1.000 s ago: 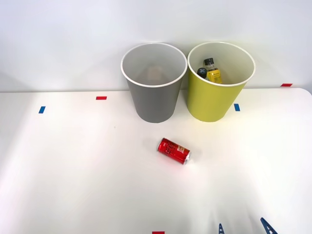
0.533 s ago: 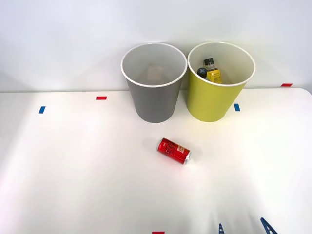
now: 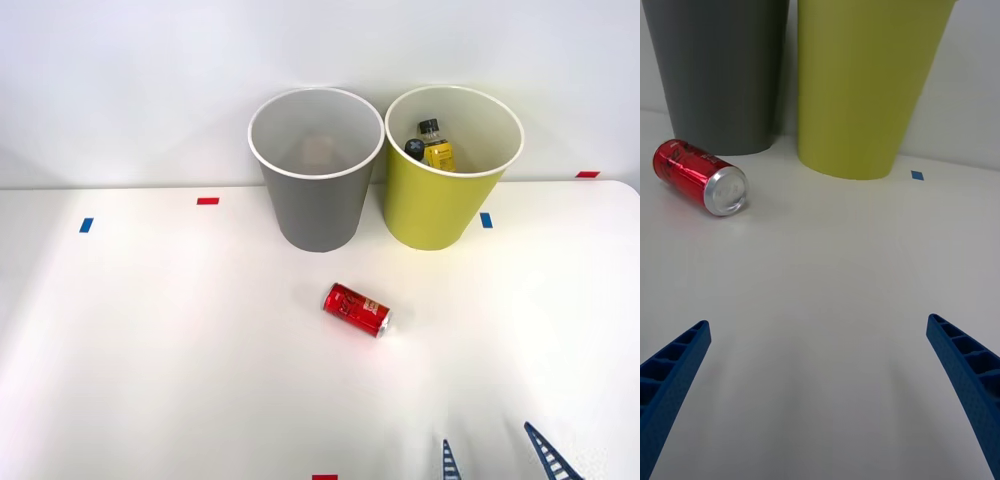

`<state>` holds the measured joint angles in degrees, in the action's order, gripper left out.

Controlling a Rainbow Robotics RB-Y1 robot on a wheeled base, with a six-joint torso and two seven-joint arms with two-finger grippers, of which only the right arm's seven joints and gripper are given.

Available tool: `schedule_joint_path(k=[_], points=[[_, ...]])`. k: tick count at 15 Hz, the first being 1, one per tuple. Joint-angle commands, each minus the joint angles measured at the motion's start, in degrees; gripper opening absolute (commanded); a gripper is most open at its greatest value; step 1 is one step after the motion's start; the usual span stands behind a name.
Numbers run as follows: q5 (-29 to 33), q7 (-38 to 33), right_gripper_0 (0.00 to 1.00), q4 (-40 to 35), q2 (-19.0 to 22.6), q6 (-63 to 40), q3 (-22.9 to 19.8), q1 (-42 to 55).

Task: Put cans in the gray bin, plastic bottles in the light green bin

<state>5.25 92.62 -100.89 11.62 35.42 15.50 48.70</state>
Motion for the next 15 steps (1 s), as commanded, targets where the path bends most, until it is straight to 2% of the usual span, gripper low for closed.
schedule_joint_path(k=[1,2,4,6,8,11,13,15], points=[[-3.58,0.11,1.0,-0.18,2.36,-4.75,0.68,-4.76],[-5.07,0.02,1.0,-0.71,3.59,-6.68,1.38,-6.25],[-8.76,-0.24,1.0,-6.51,7.19,-15.03,3.66,-8.45],[-12.54,-0.59,1.0,-17.59,11.94,-30.15,4.9,-9.77],[-15.27,-1.03,1.0,-24.79,15.19,-41.14,4.9,-11.7],[-16.06,-1.74,1.0,-33.32,17.74,-56.87,4.37,-15.04],[-16.06,-2.53,1.0,-40.7,18.35,-72.51,4.28,-19.09],[-16.23,-2.35,1.0,-43.78,18.44,-82.53,4.28,-23.57]])
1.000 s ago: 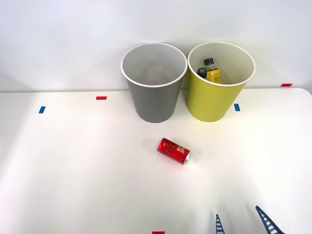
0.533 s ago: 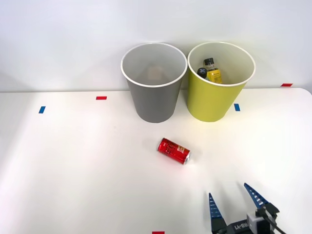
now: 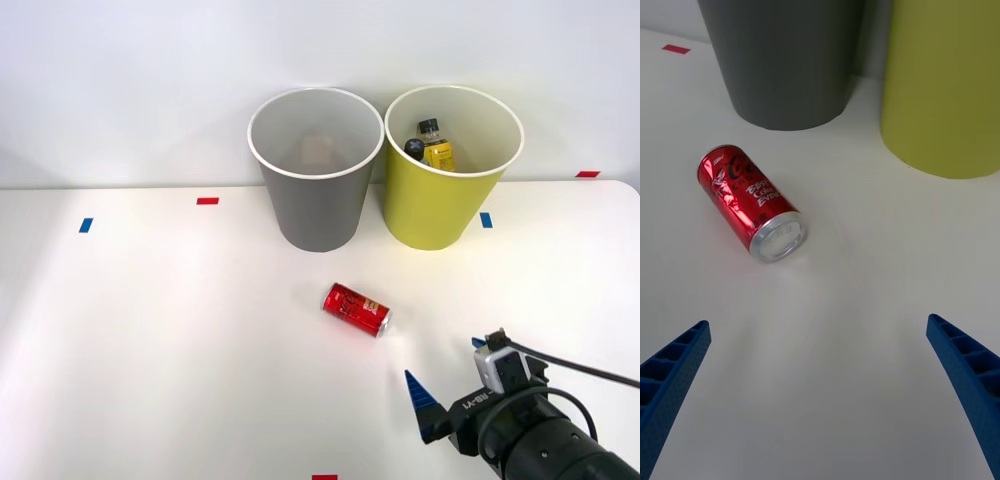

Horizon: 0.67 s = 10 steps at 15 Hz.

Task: Put cans in the gray bin, plastic bottles in the light green bin

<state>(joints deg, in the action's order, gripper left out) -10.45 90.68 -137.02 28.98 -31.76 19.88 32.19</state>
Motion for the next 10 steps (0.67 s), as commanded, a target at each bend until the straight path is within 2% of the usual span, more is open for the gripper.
schedule_joint_path(k=[1,3,7,10], points=[[-0.98,0.11,1.0,-8.09,1.34,-20.1,0.16,-10.3],[-2.65,1.26,1.0,-8.0,2.3,-25.81,1.13,-15.58],[-11.87,10.48,1.0,-8.0,4.68,-41.8,1.48,-28.94],[-18.38,15.76,1.0,-4.04,4.77,-47.08,1.48,-36.14]])
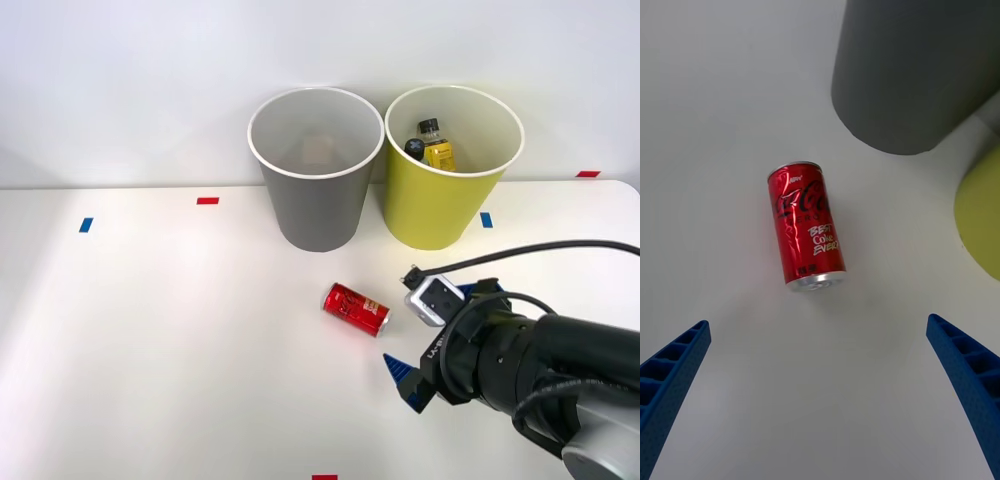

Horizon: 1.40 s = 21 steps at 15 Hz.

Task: Put cans in the gray bin, plastic bottles in the light green bin

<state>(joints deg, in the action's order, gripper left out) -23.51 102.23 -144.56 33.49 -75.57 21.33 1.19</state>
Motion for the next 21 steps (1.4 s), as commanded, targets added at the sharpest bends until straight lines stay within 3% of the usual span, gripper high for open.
schedule_joint_path(k=[1,6,14,21], points=[[-7.16,4.56,1.0,5.78,0.08,-3.27,0.03,-6.82],[-7.87,5.61,1.0,15.1,-0.71,-3.27,4.87,-15.78],[-3.12,7.81,1.0,34.0,-13.01,-3.27,6.27,-24.4],[2.77,7.72,1.0,42.26,-19.25,-3.27,6.62,-28.09]])
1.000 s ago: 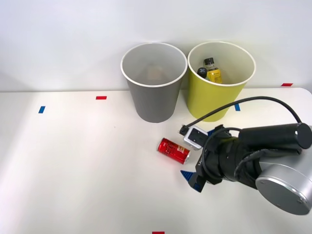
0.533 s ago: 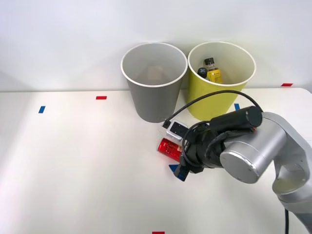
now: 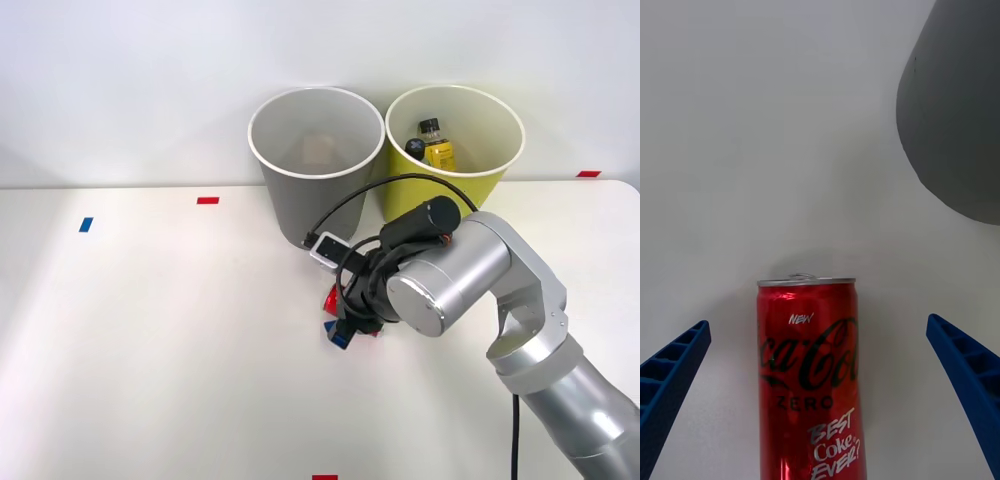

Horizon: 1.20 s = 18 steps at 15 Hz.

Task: Put cans in the gray bin, plastic bottles in the light green bin

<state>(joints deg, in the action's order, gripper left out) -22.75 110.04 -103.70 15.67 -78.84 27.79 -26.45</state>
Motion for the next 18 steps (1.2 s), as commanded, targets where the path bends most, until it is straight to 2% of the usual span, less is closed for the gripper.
schedule_joint_path(k=[1,16,18], points=[[2.18,-0.35,1.0,2.18,-1.69,0.01,0.25,-0.62],[5.35,-0.53,1.0,3.24,-3.45,-3.16,0.78,-0.79],[5.96,-0.18,1.0,6.93,-4.07,-0.79,0.95,-1.06]])
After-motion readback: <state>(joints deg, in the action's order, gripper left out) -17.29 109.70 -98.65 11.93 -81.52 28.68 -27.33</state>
